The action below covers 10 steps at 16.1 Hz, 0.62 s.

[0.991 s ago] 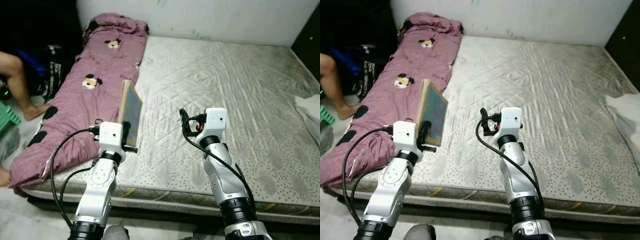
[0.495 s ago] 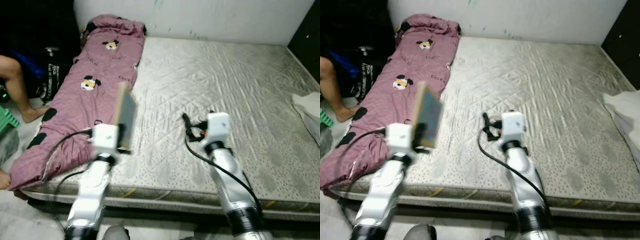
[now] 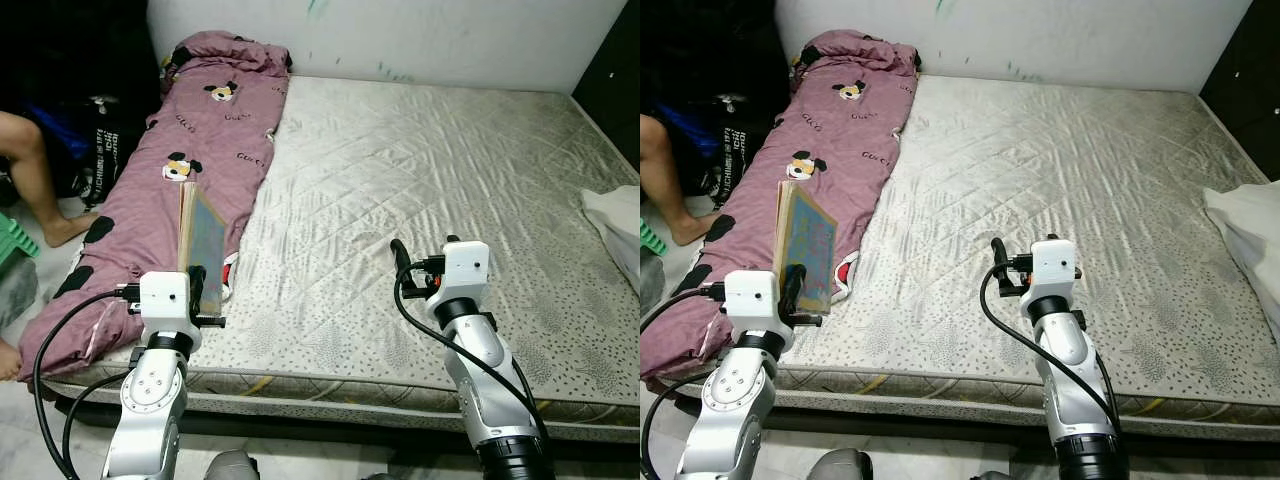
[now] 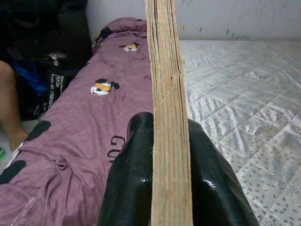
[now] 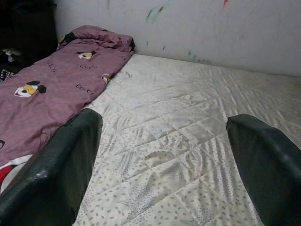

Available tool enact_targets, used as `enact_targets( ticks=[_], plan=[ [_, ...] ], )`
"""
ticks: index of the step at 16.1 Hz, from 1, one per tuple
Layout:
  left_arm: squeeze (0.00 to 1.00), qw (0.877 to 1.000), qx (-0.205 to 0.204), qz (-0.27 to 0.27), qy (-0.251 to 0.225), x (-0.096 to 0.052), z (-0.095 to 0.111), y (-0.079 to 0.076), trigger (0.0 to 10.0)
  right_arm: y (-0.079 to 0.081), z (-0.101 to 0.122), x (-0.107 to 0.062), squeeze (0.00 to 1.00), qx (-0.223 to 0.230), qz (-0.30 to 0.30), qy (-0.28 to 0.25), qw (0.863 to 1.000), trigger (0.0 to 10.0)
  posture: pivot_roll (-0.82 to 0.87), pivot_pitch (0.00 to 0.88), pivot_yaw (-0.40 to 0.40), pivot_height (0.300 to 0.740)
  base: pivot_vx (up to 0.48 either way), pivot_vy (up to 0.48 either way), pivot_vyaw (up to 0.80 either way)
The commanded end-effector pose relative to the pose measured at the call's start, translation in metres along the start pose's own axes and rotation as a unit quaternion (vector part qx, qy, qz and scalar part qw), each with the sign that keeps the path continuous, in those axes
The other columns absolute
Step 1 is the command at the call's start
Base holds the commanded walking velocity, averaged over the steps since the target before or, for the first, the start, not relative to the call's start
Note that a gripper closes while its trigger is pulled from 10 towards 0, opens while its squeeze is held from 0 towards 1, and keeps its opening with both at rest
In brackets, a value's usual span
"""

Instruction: Clean up the room

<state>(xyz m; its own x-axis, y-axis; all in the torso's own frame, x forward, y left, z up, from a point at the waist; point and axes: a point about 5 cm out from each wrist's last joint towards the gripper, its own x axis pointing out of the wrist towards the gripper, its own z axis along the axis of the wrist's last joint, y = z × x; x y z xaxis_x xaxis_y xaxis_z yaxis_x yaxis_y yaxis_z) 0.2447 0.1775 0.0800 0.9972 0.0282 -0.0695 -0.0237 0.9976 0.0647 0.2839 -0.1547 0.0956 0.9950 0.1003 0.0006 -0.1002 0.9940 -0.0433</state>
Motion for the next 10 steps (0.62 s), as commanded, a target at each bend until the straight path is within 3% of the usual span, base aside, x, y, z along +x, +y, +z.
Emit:
enact_targets(
  ticks=[1, 10],
  plan=[
    [0.0, 1.0, 0.004, -0.003, -0.025, 0.0038, 0.0125, -0.0014, 10.0, 0.0, 0.0033, 0.0012, 0.0, -0.001, 0.005, -0.002, 1.0, 10.0, 0.04, 0.0, -0.04, 0.74, 0.0, -0.274, 0.0],
    [0.0, 1.0, 0.001, -0.011, -0.025, 0.0068, 0.0156, -0.0053, 10.0, 0.0006, 0.004, 0.003, 0.0, 0.002, 0.003, 0.0, 1.0, 10.0, 0.04, 0.0, -0.037, 0.74, 0.0, -0.303, 0.0]
  ],
)
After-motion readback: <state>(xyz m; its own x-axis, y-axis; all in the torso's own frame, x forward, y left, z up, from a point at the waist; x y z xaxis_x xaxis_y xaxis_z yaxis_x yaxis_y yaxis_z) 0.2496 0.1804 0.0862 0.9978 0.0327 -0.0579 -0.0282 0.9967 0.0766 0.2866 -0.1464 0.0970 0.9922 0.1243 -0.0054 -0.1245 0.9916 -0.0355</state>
